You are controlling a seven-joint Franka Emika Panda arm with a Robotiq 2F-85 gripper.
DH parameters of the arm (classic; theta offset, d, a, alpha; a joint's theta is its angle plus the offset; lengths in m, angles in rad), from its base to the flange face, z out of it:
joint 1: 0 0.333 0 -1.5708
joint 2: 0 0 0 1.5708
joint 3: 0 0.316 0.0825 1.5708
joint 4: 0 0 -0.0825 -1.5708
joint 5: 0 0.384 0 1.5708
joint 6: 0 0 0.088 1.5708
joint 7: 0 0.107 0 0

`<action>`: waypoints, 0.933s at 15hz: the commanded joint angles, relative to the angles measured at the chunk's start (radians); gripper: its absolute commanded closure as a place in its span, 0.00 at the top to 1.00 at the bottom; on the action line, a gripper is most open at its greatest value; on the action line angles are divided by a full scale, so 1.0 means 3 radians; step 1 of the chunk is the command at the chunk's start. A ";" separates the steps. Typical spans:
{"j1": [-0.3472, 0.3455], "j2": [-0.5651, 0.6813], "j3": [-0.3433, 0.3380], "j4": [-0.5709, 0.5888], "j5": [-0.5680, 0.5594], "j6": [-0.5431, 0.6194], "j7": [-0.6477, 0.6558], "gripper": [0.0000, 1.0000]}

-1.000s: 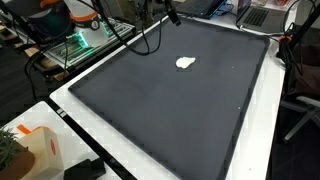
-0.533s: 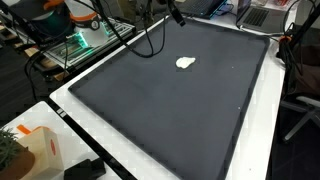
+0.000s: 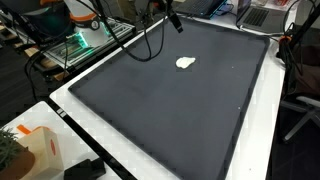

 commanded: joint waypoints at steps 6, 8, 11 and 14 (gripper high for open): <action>-0.0304 -0.1060 -0.0419 0.0076 -0.0014 -0.0751 -0.0053 1.00; -0.0357 -0.1294 -0.0501 0.0085 0.0027 -0.0997 -0.0034 1.00; -0.0361 -0.1066 -0.0433 0.0091 -0.0080 -0.0942 0.0007 1.00; -0.0365 -0.1017 -0.0418 0.0091 -0.0086 -0.0947 0.0008 1.00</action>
